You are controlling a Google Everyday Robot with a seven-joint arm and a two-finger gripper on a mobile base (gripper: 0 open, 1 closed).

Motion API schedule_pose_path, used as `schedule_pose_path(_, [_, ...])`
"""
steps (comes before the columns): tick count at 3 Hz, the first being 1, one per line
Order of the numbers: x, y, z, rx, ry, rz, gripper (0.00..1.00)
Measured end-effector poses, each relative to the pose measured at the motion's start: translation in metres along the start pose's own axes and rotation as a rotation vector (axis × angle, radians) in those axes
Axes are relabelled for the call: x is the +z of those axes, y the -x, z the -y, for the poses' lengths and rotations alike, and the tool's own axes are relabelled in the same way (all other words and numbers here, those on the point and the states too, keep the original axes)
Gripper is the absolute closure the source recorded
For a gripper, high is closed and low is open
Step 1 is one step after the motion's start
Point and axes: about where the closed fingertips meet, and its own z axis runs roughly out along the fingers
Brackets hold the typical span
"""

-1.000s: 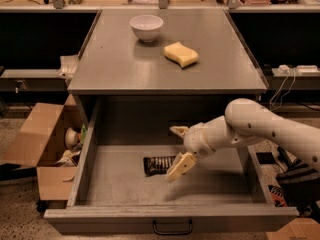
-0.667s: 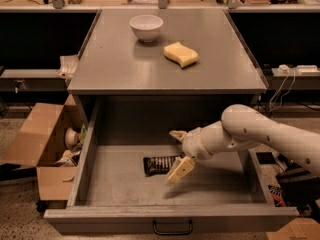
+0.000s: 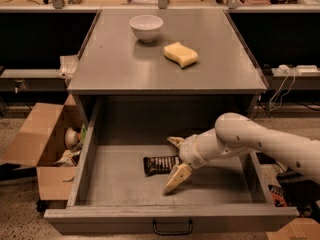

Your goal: Pick rxbar chocolate from top drawer and place on counter

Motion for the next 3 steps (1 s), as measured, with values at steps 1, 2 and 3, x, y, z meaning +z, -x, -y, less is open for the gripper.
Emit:
schedule_pose_path(1, [0.0096, -0.0049, -0.0010, -0.022, -0.004, -0.026, 0.22])
schedule_pose_path(2, [0.0082, -0.0024, -0.0013, -0.030, -0.009, -0.031, 0.45])
schedule_pose_path(3, [0.0038, 0.0023, -0.0014, -0.030, -0.009, -0.031, 0.67])
